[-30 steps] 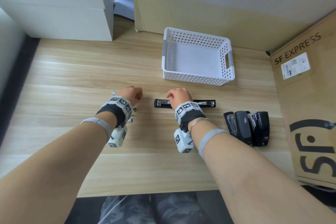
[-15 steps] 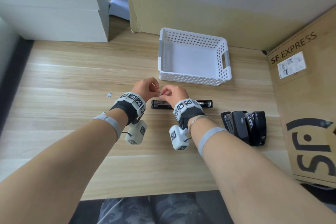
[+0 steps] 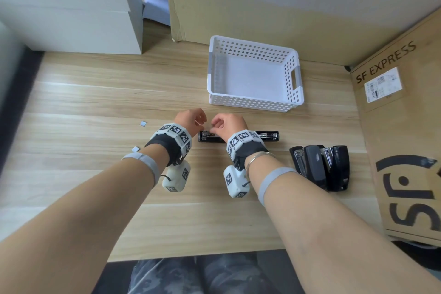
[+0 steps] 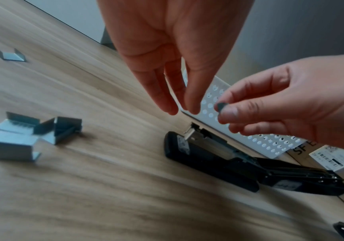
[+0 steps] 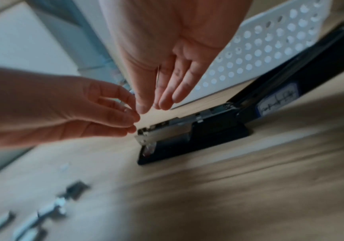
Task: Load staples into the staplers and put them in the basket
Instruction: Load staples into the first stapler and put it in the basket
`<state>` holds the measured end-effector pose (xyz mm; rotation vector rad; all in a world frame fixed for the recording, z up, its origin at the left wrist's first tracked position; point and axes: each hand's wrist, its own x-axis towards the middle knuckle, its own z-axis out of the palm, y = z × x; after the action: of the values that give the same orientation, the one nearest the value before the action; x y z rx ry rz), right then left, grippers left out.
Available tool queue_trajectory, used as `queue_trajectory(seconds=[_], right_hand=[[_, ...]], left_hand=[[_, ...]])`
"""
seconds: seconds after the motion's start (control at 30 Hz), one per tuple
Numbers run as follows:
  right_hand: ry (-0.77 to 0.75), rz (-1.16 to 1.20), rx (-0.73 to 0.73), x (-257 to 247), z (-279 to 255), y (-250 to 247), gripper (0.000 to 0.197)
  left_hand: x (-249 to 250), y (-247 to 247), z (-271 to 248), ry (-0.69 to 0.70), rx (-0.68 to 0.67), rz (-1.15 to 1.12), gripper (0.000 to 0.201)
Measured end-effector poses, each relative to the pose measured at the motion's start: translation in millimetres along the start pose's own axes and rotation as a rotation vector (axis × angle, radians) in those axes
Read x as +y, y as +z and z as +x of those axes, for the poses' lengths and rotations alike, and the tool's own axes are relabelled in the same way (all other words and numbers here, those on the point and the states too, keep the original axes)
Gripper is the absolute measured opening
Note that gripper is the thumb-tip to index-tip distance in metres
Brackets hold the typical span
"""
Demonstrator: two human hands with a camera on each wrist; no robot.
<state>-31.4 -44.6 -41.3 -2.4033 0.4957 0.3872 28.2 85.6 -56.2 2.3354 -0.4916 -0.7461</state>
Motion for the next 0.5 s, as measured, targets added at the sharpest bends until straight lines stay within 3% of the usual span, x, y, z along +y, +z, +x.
queue_trajectory(seconds=[0.2,0.5], right_hand=[[-0.034,-0.174,-0.069,1,-2,7,0.018],[-0.033,-0.241,-0.072,3,2,11,0.015]], left_hand=[[-8,9,-3,-0.027,-0.110,0.180,0.025],[-9,13,-1,-0.028,-0.094,0.227,0.026]])
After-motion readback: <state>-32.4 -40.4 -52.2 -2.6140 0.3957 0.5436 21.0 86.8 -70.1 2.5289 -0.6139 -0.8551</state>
